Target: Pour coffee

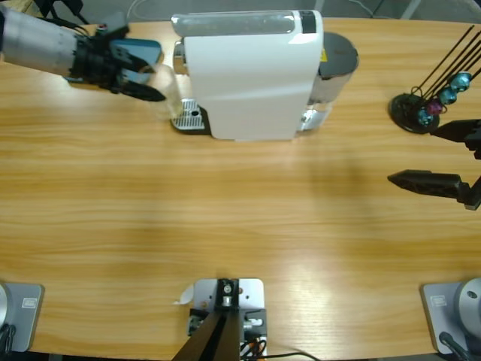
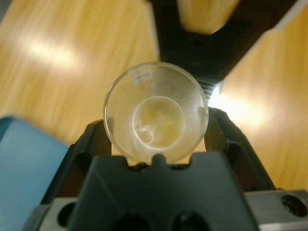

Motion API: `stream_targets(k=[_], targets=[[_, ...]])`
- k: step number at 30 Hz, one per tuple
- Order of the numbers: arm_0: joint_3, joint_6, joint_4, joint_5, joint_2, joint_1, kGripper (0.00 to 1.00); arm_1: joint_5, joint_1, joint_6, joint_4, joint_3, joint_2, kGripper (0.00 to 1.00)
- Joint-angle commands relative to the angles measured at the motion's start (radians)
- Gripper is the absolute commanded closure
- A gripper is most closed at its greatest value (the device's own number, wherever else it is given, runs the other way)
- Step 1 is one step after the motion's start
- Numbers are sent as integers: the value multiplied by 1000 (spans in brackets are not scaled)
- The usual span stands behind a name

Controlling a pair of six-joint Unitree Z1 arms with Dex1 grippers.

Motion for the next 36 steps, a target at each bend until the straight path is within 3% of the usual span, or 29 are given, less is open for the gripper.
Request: stream_targets(k=[1,5,10,20,30,31,33,34,36], targets=[[38,-167,-117,120,-38,148,1000,-18,6,-13,10,-10,38,0],[35,-368,-242,235,18,186,1000,-18,6,-13,11,-10,39,0],[-17,-476,-266,369,87,210,1000,-18,6,-13,11,-10,40,0],[-116,-542,-262,371,209,236,1000,-18,5,-13,12,-11,43,0],[-101,-560,-255,369,226,230,992,-18,4,-13,12,-11,42,0],[-102,-564,-251,369,226,230,821,-18,4,-13,12,-11,41,0],[-103,-565,-230,378,219,222,104,-18,4,-13,12,-11,39,0],[-100,-566,-220,378,209,221,18,-18,3,-13,12,-11,38,0],[-89,-567,-220,378,189,222,4,-18,3,-13,12,-11,39,0]])
